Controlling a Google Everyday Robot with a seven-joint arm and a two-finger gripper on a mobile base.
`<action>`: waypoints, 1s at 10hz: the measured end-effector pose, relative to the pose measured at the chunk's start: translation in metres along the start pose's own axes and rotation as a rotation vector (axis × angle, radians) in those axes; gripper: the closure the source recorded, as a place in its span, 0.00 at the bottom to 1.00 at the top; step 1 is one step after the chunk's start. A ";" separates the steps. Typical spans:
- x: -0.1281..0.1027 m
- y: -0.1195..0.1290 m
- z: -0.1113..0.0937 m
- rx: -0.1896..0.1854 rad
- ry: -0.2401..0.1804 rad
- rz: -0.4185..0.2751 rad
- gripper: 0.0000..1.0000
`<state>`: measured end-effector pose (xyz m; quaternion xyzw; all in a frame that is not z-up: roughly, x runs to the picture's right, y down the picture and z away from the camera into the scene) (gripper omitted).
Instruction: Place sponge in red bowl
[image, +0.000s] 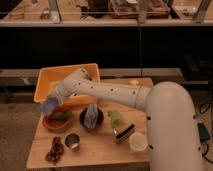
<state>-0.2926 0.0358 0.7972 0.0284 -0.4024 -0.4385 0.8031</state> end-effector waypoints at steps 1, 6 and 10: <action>0.000 0.000 0.000 -0.001 0.001 0.003 0.38; 0.002 0.001 0.000 -0.001 0.007 0.017 0.20; 0.008 0.005 -0.003 0.010 0.005 0.032 0.20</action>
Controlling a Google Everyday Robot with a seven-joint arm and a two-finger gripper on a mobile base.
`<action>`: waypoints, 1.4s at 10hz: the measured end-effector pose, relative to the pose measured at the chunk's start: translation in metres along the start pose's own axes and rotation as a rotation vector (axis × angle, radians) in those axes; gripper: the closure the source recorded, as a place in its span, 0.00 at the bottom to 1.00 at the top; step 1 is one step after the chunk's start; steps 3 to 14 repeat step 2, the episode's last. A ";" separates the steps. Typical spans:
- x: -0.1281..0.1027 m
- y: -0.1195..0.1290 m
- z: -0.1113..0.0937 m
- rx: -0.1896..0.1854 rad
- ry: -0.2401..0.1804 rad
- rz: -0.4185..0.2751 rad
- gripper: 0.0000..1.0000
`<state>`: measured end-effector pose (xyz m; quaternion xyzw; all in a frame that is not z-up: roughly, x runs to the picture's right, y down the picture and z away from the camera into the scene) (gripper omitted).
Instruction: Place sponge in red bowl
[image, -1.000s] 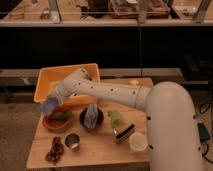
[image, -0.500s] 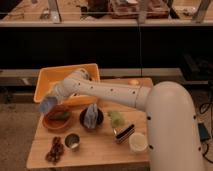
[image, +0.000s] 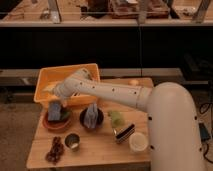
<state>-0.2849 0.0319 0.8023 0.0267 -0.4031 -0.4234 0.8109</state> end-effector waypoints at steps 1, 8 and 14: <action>0.003 0.001 -0.002 0.011 -0.008 0.020 0.20; 0.007 0.001 -0.006 0.032 -0.026 0.050 0.20; 0.007 0.001 -0.006 0.032 -0.026 0.050 0.20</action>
